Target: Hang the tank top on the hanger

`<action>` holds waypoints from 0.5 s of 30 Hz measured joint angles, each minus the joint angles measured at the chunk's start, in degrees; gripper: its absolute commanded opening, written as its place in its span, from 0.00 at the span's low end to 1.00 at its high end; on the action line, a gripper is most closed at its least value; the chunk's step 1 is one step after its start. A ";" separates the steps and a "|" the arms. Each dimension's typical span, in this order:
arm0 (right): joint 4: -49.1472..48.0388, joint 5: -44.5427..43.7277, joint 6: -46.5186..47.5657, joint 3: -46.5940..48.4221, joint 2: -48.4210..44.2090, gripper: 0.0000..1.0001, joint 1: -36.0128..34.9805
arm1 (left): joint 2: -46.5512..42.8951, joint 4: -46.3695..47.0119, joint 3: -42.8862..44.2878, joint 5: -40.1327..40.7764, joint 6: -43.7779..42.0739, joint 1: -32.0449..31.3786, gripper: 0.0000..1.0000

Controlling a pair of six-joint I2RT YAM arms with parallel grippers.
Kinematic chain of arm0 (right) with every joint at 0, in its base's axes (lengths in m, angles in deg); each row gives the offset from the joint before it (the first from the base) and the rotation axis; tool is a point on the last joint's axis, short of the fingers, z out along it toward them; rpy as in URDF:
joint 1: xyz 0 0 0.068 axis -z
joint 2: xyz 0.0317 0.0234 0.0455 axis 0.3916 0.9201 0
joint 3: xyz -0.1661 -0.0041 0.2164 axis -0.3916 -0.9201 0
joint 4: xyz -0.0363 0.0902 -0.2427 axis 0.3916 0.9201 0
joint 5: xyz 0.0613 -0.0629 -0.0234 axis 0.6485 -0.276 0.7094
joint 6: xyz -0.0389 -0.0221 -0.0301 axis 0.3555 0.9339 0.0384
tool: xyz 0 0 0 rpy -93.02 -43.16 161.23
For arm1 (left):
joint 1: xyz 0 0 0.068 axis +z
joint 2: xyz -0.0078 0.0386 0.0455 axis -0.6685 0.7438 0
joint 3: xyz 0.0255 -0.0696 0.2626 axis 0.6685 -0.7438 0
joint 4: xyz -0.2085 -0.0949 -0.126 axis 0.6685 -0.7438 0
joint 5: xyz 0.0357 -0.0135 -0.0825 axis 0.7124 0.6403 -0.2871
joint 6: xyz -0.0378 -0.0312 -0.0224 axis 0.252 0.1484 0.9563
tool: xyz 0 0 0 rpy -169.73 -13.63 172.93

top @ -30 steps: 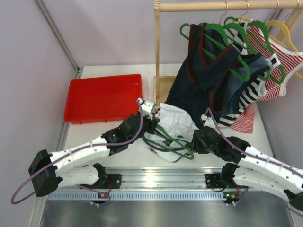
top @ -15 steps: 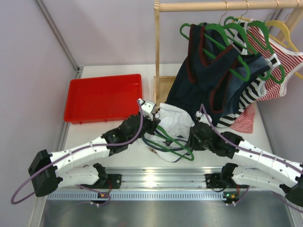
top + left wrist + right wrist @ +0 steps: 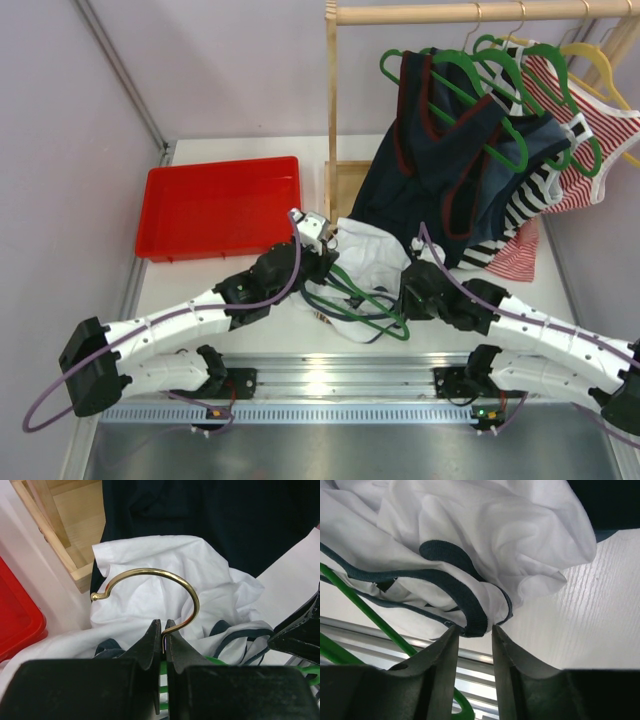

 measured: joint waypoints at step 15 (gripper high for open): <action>-0.17 0.07 0.17 -2.73 -0.87 0.00 0.00 | -0.44 0.07 -0.09 1.81 0.04 0.02 0.00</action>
